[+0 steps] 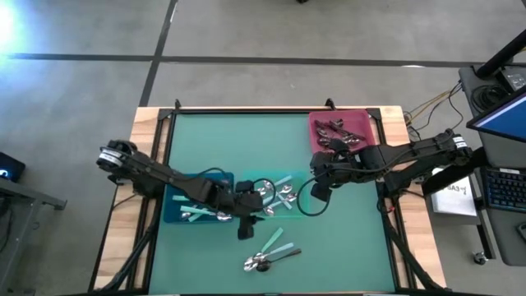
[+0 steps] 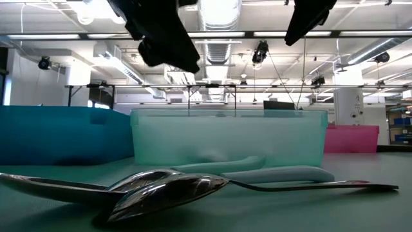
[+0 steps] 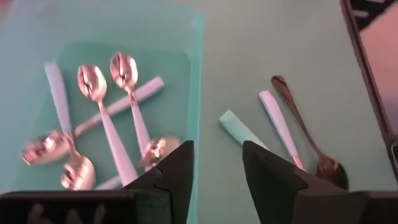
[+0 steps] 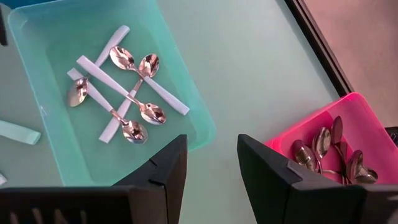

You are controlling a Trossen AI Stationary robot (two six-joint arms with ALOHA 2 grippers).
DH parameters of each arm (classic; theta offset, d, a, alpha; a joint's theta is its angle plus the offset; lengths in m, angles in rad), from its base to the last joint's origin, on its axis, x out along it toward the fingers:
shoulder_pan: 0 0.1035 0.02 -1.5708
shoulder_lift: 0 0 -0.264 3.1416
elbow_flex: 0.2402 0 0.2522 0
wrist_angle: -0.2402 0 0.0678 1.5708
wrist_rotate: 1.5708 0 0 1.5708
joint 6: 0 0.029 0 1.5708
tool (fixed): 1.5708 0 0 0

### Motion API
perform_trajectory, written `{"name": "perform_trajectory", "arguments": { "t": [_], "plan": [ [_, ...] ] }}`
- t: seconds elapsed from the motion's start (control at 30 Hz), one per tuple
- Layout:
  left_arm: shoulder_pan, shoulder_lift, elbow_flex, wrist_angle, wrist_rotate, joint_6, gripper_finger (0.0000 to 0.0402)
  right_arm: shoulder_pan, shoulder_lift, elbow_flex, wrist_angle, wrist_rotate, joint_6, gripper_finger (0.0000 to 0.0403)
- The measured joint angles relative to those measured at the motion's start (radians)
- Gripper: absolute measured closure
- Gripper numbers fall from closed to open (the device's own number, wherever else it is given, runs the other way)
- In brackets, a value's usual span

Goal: Sort silverware by color (type)
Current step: Put the green spoon into the blue bin

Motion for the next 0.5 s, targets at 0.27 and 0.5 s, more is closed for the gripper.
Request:
{"name": "perform_trajectory", "arguments": {
  "t": [0.27,0.5],
  "plan": [
    [-0.05,0.08,0.0,0.082,-0.01,-0.183,0.0279,0.0,0.0,0.0,0.0,0.0,0.0,0.0271],
    [-0.101,0.143,0.0,0.096,-0.024,-0.329,0.0279,0.0,0.0,0.0,0.001,0.0,0.0,0.0271]
  ]
}}
